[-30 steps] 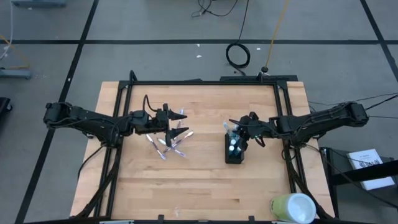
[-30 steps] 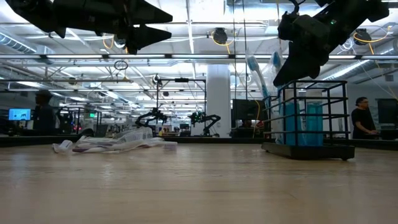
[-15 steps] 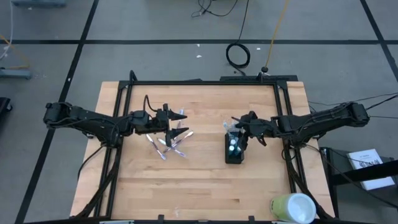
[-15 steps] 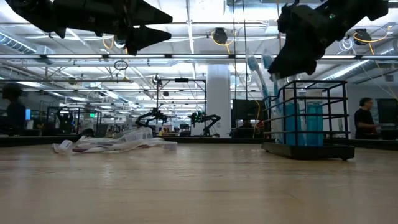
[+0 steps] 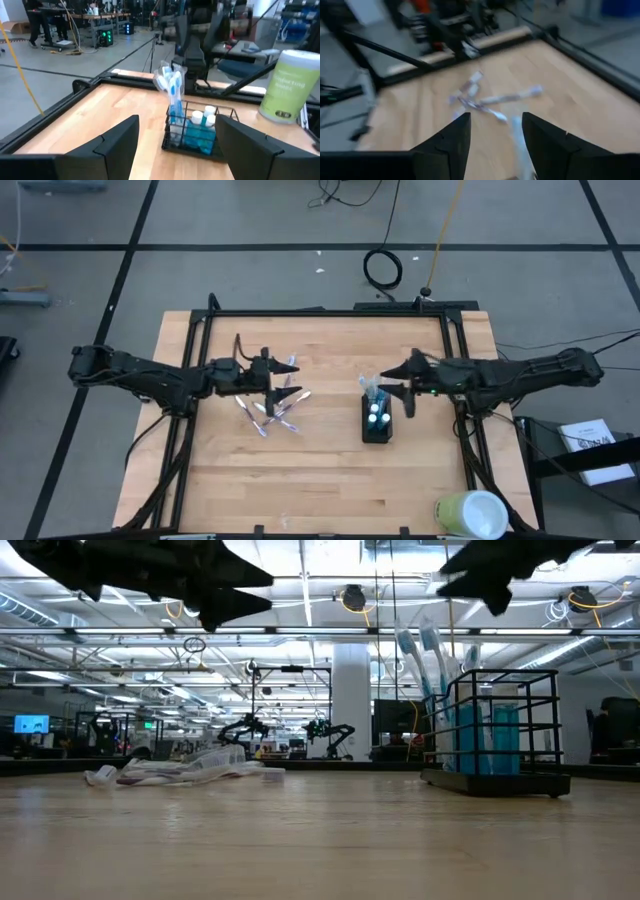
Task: Pick & Place toothbrushing station
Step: Put the purple toothbrush into the black organizer
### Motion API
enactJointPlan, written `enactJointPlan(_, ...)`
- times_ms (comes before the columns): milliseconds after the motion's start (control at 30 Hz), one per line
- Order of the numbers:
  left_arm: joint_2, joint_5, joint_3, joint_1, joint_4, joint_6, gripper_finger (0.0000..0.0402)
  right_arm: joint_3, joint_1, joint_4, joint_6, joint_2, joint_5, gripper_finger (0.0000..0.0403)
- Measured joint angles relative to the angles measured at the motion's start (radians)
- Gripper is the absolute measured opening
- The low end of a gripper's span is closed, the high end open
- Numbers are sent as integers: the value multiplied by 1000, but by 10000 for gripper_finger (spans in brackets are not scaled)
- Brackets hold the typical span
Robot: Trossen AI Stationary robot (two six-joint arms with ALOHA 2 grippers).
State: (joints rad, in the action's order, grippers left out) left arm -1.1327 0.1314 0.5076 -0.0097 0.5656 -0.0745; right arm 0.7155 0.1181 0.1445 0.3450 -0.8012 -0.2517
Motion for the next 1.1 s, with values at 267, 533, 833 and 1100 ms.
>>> enactJointPlan(267, 261, 1, 1, -31, -211, 42, 269, -25, 85, -40, -192, 175, 18, 164)
enactJointPlan(533, 345, 1, 1, -69, -278, 43, 269, -176, 156, -242, -368, 244, 21, 164)
enactJointPlan(833, 341, 1, 1, -70, -267, 44, 269, -348, 172, -668, -492, 270, 21, 164)
enactJointPlan(1100, 341, 1, 1, -69, -270, 44, 269, -362, 172, -680, -490, 270, 22, 164)
